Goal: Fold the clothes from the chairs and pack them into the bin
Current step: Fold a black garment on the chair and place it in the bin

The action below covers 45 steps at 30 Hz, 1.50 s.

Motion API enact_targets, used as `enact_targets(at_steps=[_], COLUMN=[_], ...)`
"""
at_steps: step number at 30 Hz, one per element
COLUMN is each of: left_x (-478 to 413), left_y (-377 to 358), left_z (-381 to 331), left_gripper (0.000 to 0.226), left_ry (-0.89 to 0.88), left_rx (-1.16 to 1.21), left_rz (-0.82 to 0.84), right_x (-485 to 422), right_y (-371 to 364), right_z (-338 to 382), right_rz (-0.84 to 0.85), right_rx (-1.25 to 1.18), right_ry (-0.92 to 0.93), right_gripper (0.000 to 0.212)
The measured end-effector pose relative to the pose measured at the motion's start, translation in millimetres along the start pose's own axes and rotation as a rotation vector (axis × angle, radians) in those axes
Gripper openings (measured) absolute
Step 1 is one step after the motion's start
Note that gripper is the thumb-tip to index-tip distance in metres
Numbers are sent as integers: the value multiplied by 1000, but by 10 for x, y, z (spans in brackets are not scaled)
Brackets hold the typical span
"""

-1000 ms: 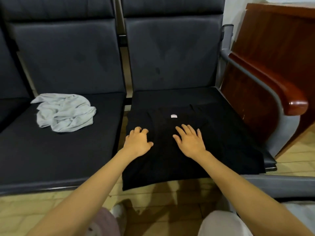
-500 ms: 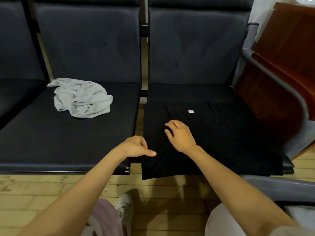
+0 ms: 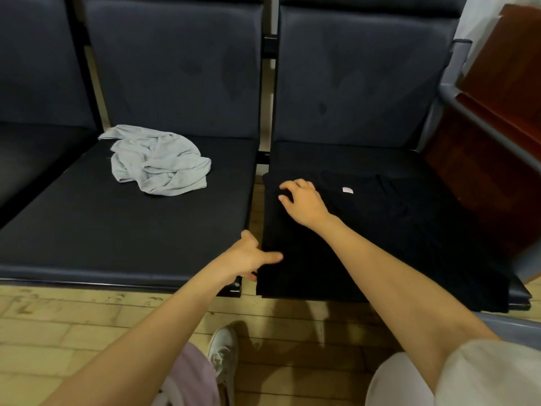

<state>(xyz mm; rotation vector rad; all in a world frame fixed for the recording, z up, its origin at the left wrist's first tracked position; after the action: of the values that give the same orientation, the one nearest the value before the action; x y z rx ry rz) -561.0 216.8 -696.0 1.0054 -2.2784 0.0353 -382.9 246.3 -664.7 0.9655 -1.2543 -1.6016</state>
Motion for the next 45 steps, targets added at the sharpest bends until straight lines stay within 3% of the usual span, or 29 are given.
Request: enact_targets(at_steps=[2,9,12,14,18,21,23,25,30,32,34,37,40,42,45], left_x=[-27,-175,-174,-161,-148,-65,35,101,156,81,10,8,-83,-151,-259], left_y=[8,-11,25,56,95,-39,-251,-555,-1274,-1305,-1228,-1278,-1382,-1318,-1052], left_z=[34,16,-47,-81,-130,-341,-535,-668,-708,-726,-779,-776,-579,-493,-459], left_gripper=[69,45,18,17,53,19,11,12,23,22,21,43,71,70,62], left_ry=[0,-9,8,18,20,-108,-215,-277,-232,-313,-481,-652,-543,-472,-390], left_rx=[13,18,73,102,114,132,135,137,62,-21,-223,-551,-867,-961,-943], left_rz=[13,68,86,92,77,91,124,180,443,362,153,46,104,101,31], right_x=[-209,-654,-723,-760,-743,-678,-598,-488,-91,19,98,148,117,61,-93], right_y=[-90,-469,-542,-524,-230,85,256,357,365,401,435,354,63,-108,-212], right_z=[127,274,270,234,95,-242,-609,-1012,-1701,-1797,-1760,-1515,-1346,-1276,-1105], right_rz=[134,430,399,376,285,124,21,-22,107,44,-32,-39,148,269,315], right_rx=[13,216,294,242,-133,-477,-590,-597,-478,-438,-331,-112,38,152,154], right_ry=[-2,-19,-38,-36,-35,-114,-194,-269,-316,-306,-236,-22,51,30,13], right_gripper=[45,50,57,58,53,49,47,47,53,52,47,43,50,55,56])
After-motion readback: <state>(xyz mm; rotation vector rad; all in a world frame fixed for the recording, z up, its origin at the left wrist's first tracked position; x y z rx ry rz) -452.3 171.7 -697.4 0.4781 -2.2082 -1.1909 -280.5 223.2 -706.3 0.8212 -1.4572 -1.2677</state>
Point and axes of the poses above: each hand's wrist, its own x-axis away from the middle knuckle, its own y-axis out of the back of the hand, z = x × y, the point moved 7 cm from there along -x, towards the middle knuckle, and after that the axes turned 13 degrees about x, right-handed, at the moved point
